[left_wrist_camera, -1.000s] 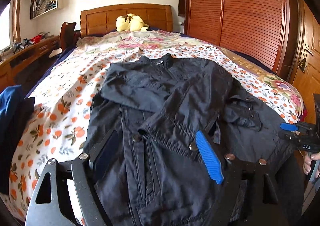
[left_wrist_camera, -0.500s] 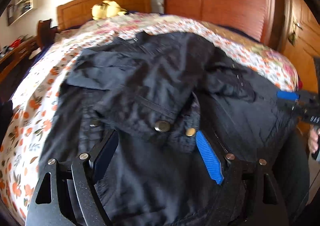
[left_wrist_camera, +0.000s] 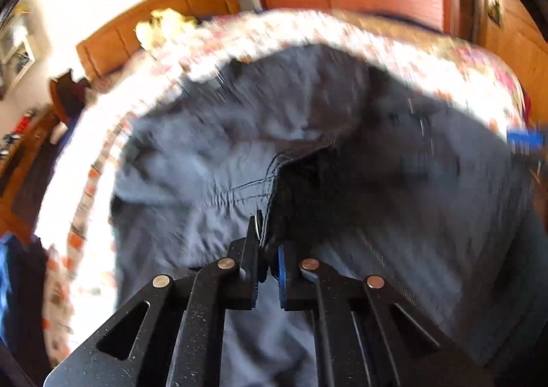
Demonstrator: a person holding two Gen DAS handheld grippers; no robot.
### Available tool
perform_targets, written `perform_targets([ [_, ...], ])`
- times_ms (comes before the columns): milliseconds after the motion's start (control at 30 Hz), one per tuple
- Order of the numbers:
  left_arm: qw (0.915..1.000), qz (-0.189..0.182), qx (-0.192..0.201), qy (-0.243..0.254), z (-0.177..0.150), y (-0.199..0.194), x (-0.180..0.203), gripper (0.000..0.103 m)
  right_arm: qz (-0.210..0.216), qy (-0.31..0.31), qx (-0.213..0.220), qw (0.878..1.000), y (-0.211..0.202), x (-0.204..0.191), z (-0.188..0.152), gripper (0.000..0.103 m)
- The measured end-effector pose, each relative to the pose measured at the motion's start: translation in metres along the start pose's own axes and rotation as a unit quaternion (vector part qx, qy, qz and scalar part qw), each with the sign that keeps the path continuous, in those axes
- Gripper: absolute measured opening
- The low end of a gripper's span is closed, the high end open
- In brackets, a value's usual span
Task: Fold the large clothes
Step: 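Lift the jacket side with the left tool and fold it over the body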
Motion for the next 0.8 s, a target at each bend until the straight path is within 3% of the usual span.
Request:
perform_targets([
  [233, 0.9926, 0.010, 0.113, -0.044, 0.118, -0.101, -0.038, 0.009, -0.001, 0.007, 0.013, 1.000, -0.009, 0.005, 0.006, 0.049],
  [333, 0.9920, 0.018, 0.116, -0.047, 0.137, -0.115, -0.044, 0.009, -0.001, 0.007, 0.016, 1.000, -0.009, 0.003, 0.007, 0.049],
  [500, 0.9947, 0.023, 0.085, -0.052, 0.120, -0.102, -0.050, 0.009, -0.001, -0.001, 0.016, 1.000, -0.005, 0.001, 0.007, 0.049],
  [800, 0.9966, 0.008, 0.034, -0.075, 0.025, -0.056, -0.041, 0.009, -0.004, -0.008, 0.005, 1.000, 0.003, -0.002, 0.008, 0.050],
])
Point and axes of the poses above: each gripper's, at about its wrist camera, not at the fingertips, and y roughly the way its jaws point, x to its right, z to its top, the point moved 10 cm from there along y, roughly the way its jaws point, and after that the axes turned 10 degrees about -z, right-handed, at the moved point
